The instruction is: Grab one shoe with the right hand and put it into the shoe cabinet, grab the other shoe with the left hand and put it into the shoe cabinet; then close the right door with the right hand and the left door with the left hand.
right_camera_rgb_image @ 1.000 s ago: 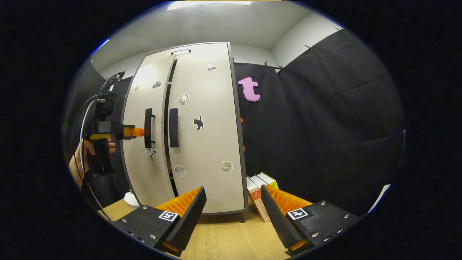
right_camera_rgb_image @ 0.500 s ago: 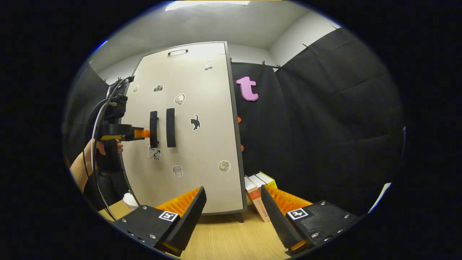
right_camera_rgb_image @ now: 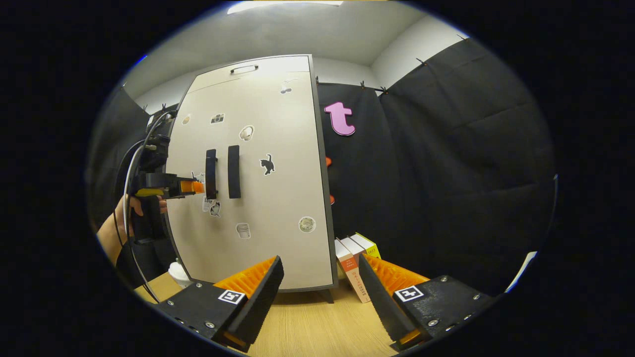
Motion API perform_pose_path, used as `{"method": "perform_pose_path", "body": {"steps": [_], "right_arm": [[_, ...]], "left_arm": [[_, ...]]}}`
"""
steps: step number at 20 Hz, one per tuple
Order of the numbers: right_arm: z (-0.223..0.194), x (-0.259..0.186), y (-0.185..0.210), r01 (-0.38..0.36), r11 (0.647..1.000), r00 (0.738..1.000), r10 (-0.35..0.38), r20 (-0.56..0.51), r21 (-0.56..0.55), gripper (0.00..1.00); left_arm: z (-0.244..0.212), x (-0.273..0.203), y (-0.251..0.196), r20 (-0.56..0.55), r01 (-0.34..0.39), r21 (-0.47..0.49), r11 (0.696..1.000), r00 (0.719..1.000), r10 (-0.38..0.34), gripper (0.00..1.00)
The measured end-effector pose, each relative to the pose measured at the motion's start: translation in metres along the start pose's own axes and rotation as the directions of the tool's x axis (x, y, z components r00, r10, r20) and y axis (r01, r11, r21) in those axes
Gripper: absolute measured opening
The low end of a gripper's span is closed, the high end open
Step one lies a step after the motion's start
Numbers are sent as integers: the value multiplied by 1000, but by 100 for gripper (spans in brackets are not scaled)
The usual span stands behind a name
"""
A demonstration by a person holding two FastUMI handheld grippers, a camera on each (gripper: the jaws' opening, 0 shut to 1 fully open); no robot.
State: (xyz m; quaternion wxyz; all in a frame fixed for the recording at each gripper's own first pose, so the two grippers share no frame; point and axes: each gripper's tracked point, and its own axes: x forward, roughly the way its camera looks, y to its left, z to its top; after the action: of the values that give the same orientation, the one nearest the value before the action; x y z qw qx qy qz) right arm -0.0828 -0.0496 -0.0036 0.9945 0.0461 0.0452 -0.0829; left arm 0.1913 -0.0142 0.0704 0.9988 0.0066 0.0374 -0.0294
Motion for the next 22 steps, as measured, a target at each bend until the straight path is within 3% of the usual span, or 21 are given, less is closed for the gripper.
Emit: {"method": "perform_pose_path", "body": {"steps": [1, 5, 7, 11, 14, 15, 22], "right_arm": [[0, 0, 1, -5, 1000, 1000, 5, -2, 3, 94], [3, -1, 6, -19, 1000, 1000, 19, 3, 12, 97], [-1, 0, 11, -30, 1000, 1000, 30, -2, 10, 94], [-8, -2, 24, -57, 998, 998, 57, -20, 18, 94], [-10, -1, 32, -78, 997, 997, 78, -16, 22, 94], [-11, 0, 33, -78, 997, 997, 78, -17, 16, 97], [-19, 6, 37, -79, 997, 997, 79, -15, -8, 94]], "left_arm": [[4, -10, -2, 7, 6, 4, 1000, 1000, -6, 93], [10, -54, -4, 36, 31, 12, 999, 999, -32, 96], [5, -79, -5, 45, 43, 0, 999, 998, -43, 96], [-19, -126, 4, 56, 12, 10, 1000, 998, -13, 96], [-53, -150, 5, 4, 6, 4, 1000, 1000, -6, 97], [-63, -157, 3, -1, 12, 5, 1000, 1000, -12, 96], [-100, -188, -12, 29, 55, 13, 998, 998, -56, 96]]}}
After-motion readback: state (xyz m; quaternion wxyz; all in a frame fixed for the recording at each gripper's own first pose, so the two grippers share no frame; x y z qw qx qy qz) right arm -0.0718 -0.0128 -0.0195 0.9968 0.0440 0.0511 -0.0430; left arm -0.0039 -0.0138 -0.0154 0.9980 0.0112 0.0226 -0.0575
